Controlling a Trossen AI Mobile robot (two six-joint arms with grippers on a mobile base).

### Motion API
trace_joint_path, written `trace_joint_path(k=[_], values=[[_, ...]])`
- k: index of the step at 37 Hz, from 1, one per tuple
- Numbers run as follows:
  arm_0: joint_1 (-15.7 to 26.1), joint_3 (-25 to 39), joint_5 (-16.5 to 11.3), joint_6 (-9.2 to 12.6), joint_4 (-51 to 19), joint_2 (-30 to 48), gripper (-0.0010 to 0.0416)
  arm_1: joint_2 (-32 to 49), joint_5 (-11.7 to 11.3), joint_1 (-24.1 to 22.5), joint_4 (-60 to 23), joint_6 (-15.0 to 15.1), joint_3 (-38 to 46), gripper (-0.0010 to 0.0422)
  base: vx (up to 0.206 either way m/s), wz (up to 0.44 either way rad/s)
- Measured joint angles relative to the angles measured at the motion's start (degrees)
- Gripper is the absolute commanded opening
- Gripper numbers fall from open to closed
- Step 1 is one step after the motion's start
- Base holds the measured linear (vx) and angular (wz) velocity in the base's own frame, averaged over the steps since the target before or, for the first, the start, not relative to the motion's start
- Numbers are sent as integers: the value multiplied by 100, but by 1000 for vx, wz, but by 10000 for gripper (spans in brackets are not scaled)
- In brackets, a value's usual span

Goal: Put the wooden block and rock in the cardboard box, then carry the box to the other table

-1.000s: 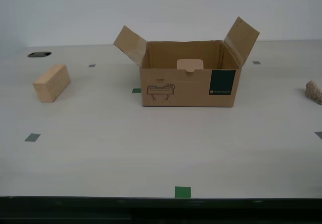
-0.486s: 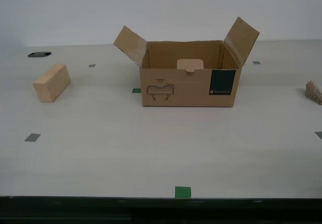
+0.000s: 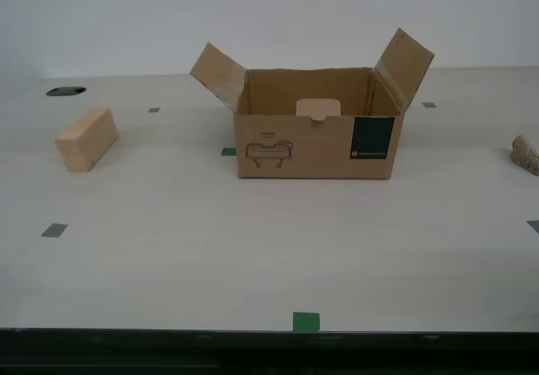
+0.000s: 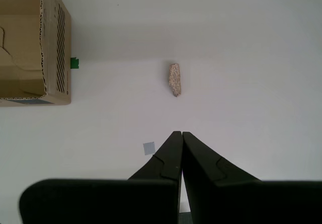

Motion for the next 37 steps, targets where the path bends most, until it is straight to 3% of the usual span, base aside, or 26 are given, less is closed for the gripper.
trace_joint_path(k=[4,10,37], values=[[-4,0,24,0,-2,0,0,0,-39,0,-76,2,0,0,0,0],[-2,0,264,-4,-4,0,0,0,-435,0,-221,9,0,0,0,0],[-7,0,302,-33,109,0,0,0,-450,2,-212,39,0,0,0,0]])
